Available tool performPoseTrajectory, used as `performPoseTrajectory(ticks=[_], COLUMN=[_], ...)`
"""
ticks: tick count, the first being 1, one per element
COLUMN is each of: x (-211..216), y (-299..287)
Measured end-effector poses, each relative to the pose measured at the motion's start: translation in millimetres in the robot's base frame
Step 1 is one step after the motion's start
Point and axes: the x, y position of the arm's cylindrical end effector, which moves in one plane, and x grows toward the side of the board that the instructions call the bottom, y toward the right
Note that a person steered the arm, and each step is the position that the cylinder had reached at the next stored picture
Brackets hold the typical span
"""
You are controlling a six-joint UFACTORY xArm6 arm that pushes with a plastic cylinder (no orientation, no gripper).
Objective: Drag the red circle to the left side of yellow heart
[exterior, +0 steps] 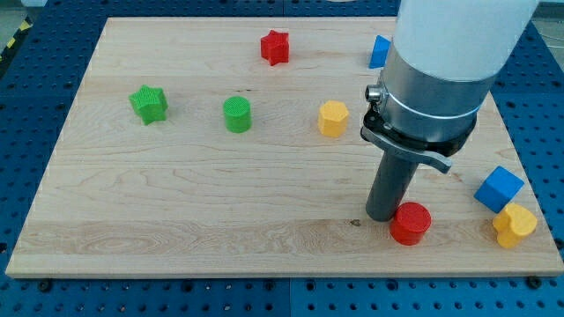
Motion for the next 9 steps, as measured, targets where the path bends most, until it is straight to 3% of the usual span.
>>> performPoseTrajectory(ticks=[6,9], x=[52,42], y=[24,48])
